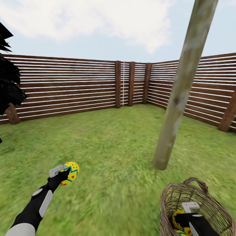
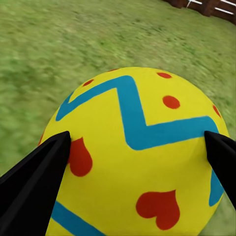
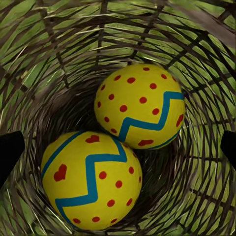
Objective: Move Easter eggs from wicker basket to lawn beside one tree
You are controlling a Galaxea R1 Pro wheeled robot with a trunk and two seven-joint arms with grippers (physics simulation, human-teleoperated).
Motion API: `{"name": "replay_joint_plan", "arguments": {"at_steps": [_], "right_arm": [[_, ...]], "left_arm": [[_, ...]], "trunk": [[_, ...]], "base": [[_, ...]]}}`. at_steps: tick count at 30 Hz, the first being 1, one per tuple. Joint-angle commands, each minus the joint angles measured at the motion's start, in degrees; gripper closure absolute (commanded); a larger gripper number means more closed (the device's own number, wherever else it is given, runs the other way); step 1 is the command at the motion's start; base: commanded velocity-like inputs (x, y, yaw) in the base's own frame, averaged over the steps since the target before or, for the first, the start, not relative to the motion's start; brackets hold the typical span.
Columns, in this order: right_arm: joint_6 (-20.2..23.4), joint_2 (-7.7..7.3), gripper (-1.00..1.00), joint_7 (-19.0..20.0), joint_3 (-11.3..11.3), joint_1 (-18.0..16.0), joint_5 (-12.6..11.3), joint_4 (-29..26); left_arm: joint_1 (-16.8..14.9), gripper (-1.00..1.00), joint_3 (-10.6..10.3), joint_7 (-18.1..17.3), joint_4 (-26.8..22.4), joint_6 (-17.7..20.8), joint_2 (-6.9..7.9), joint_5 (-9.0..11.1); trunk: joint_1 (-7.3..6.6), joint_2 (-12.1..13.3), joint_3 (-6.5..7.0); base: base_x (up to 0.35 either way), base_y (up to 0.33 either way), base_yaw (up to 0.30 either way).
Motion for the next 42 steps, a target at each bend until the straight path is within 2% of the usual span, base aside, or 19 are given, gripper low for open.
{"name": "replay_joint_plan", "arguments": {"at_steps": [1, 5, 7, 35, 42], "right_arm": [[0.27, -0.07, -1.0, -0.19, 0.24, 0.01, -0.43, -0.06], [0.27, -0.07, -1.0, -0.19, 0.25, 0.0, -0.43, -0.09], [0.27, -0.07, -1.0, -0.19, 0.25, -0.02, -0.43, -0.06], [0.18, -0.07, -1.0, -0.28, 0.49, -0.01, 0.01, -0.11], [0.18, -0.07, -1.0, -0.28, 0.51, -0.03, 0.1, -0.11]], "left_arm": [[-0.03, 1.0, 0.16, -0.36, -0.02, 0.34, -0.06, 0.65], [-0.03, 1.0, 0.16, -0.22, -0.03, 0.34, -0.12, 0.81], [-0.03, 1.0, 0.12, -0.22, -0.03, 0.34, -0.13, 0.86], [-0.03, 1.0, 0.07, -0.17, 0.0, 0.34, -0.23, 0.87], [-0.03, 1.0, 0.1, -0.64, 0.05, 0.34, -0.17, 0.86]], "trunk": [[0.01, -0.02, -0.06], [0.01, -0.02, -0.06], [0.45, -0.82, -0.42], [1.17, -1.2, -6.62], [1.17, -1.2, -6.62]], "base": [[0.072, 0.0, 0.0], [0.017, 0.0, 0.0], [0.001, 0.0, 0.0], [0.0, 0.0, 0.0], [0.04, 0.0, 0.0]]}}
